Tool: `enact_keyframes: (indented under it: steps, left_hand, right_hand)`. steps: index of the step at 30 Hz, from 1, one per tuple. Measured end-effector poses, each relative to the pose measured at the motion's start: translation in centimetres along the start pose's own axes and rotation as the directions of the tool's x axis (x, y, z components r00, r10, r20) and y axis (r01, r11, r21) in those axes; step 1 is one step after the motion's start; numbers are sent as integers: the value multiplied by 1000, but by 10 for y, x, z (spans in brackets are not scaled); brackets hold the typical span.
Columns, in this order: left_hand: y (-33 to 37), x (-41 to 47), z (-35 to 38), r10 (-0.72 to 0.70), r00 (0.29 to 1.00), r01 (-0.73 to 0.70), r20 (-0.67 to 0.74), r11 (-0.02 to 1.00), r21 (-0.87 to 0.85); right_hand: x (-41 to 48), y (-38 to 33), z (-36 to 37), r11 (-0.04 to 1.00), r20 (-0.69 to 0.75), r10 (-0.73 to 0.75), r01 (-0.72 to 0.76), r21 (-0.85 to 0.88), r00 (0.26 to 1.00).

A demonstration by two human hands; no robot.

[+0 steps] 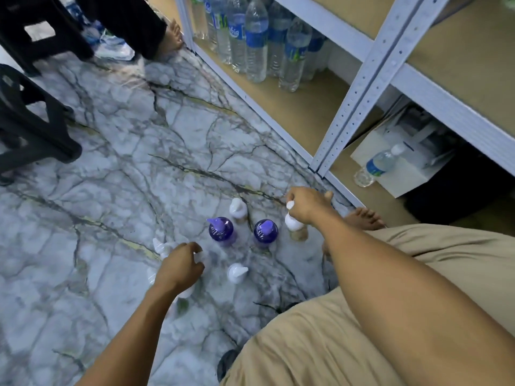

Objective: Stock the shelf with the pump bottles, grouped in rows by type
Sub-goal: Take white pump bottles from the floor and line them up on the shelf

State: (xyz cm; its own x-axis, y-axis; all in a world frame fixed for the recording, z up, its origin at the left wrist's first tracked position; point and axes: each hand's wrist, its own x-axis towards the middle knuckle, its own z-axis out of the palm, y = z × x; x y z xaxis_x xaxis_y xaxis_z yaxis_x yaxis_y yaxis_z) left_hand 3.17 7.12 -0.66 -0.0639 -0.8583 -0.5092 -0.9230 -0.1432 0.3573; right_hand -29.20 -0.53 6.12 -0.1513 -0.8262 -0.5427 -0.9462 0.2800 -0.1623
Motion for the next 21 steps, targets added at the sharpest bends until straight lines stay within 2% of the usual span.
enact_keyframes:
  steps: [5,11,17,21]
  left_hand:
    - [41,-16,-43,85,996,-86,15,985,148]
    - [121,-37,-97,287,951,-309,114,878,366]
    - [211,-65,-136,495,866,-464,68,746,477]
    - [272,-79,-165,639,769,-548,7,653,522]
  right_hand:
    - [-36,14,-55,994,-84,-89,94,61,993]
    - [-104,32,-110,972,-355,-164,212,101,920]
    - [-176,68,-167,954,-569,-129,258,153,812]
    - [-212,105,-207,955,-664,-42,224,192,747]
